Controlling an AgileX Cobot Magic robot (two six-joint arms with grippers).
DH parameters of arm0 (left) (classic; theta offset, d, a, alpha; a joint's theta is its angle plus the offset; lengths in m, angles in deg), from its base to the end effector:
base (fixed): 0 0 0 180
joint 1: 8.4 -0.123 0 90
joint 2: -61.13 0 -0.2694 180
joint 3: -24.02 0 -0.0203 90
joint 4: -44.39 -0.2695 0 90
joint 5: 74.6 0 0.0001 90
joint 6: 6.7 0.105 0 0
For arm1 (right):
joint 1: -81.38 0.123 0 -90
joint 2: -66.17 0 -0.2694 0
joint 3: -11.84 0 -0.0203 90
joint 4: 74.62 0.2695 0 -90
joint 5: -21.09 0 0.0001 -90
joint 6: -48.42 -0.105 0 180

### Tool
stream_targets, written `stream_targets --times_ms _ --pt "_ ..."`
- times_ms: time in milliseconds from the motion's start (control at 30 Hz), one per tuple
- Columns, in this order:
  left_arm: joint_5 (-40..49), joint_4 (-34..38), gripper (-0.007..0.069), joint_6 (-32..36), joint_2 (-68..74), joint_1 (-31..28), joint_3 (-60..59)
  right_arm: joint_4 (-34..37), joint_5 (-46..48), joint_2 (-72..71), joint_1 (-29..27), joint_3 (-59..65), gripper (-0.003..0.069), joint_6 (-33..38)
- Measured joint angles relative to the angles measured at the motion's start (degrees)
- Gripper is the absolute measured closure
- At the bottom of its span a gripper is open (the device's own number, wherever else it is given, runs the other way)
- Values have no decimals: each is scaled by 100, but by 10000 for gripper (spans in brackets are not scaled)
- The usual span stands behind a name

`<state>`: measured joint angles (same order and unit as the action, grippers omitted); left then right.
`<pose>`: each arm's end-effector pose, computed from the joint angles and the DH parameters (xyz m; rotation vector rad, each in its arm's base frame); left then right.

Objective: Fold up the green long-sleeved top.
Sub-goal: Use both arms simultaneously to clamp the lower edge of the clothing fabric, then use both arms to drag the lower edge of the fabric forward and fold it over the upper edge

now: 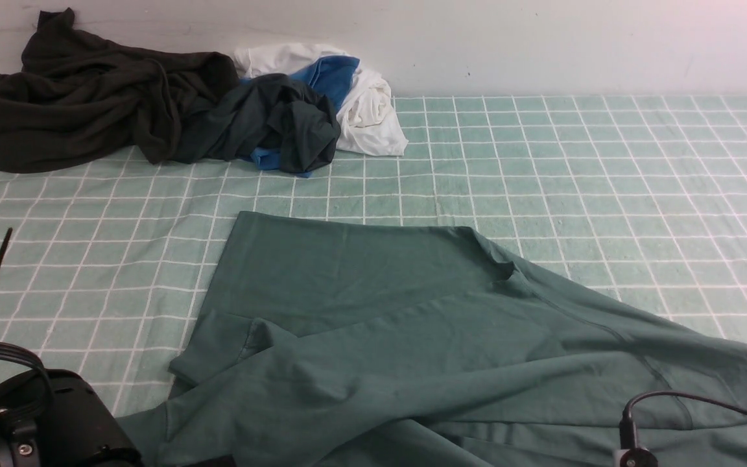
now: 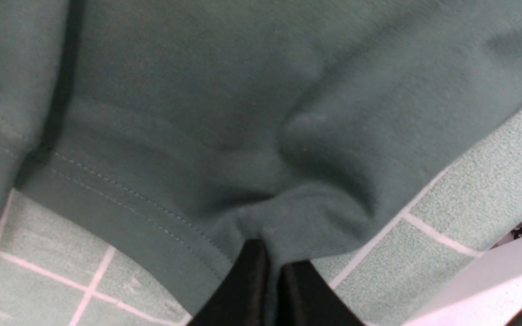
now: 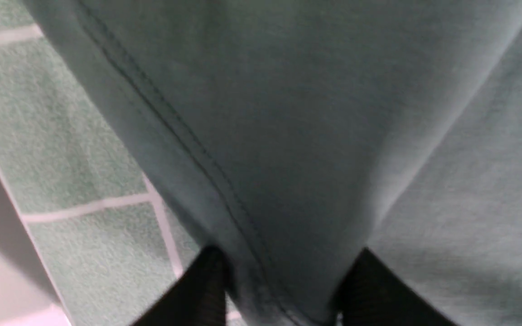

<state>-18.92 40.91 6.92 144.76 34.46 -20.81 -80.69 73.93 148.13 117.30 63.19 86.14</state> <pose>0.1401 -0.1228 0.1344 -1.5072 -2.6888 -0.1011 0.1358 0.0875 0.1156 1.8984 -2.3625 0.1202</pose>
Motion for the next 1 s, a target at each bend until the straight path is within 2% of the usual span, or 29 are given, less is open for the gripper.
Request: stream_targets --times_ms 133,200,300,467,567,667,833,1000 --pt "296 -95 624 -215 0 0 352 -266 368 -26 0 -421 610 -263" --pt "542 -406 624 -423 0 0 748 -544 666 -113 0 -907 647 -414" --pt "758 -781 624 -616 0 -85 1257 -822 887 -140 -30 -1493 650 -511" --pt "890 -1179 610 -414 135 -851 2657 -1081 1000 -64 -750 -2811 650 -492" --pt "902 -1186 607 47 589 -1553 3705 -883 799 260 -1470 -3552 650 -231" --pt "919 -1085 607 443 1130 -1997 4491 -555 677 612 -1919 -4013 650 33" --pt "919 -890 607 891 2347 -2519 5843 -225 379 1494 -2441 -4654 650 300" --pt "854 -817 606 922 3441 -2800 6834 -188 -178 2331 -2737 -5008 650 216"
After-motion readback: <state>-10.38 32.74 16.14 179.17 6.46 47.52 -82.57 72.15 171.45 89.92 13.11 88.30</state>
